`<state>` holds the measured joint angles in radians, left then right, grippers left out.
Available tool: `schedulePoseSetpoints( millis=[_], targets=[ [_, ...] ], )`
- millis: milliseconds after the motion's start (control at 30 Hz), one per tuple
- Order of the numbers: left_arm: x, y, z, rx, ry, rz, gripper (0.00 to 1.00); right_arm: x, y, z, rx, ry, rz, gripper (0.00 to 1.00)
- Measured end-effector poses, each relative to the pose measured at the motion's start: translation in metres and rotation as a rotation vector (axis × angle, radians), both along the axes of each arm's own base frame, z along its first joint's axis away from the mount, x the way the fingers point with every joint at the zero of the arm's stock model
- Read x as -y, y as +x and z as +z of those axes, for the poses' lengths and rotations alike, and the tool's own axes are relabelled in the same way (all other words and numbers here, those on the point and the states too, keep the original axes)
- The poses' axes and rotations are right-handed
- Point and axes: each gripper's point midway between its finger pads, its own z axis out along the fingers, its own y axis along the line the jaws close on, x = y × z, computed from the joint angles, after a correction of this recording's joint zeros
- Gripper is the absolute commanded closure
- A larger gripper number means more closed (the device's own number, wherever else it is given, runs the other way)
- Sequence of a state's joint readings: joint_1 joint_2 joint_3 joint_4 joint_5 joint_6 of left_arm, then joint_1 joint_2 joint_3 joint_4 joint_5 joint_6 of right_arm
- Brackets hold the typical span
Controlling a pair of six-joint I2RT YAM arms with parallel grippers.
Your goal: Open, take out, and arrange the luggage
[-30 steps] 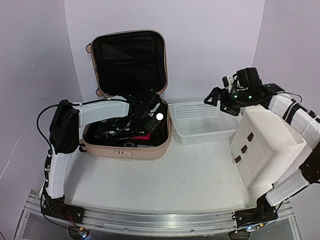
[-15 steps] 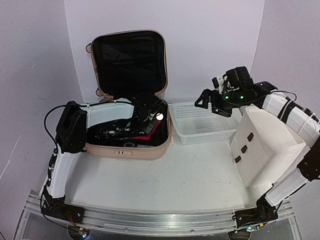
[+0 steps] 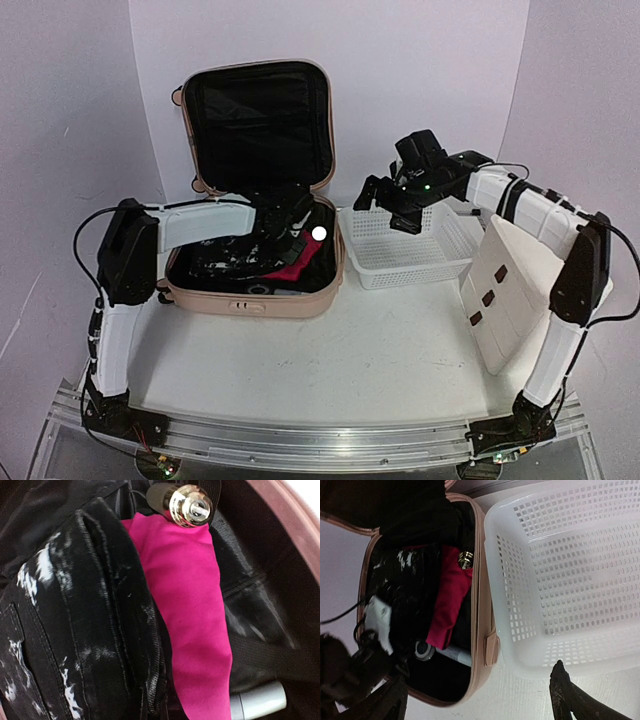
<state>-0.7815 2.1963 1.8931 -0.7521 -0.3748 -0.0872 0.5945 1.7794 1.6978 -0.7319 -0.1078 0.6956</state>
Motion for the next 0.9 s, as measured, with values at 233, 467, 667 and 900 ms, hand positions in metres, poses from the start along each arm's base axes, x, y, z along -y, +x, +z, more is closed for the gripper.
schedulePoseSetpoints(
  millis=[233, 467, 667, 900],
  targets=[
    [-0.044, -0.011, 0.064, 0.024, -0.247, 0.025, 1.00, -0.025, 0.047, -0.018, -0.053, 0.094, -0.166, 0.02],
    [-0.059, -0.014, 0.088, 0.028, -0.371, 0.013, 1.00, -0.107, 0.101, -0.041, -0.065, 0.259, -0.160, 0.02],
    [-0.052, -0.025, 0.073, -0.027, -0.381, -0.047, 1.00, -0.169, 0.108, -0.093, -0.141, 0.347, -0.124, 0.03],
    [-0.051, -0.026, 0.073, -0.032, -0.380, -0.071, 1.00, -0.204, 0.100, -0.128, -0.220, 0.425, -0.121, 0.07]
  ],
)
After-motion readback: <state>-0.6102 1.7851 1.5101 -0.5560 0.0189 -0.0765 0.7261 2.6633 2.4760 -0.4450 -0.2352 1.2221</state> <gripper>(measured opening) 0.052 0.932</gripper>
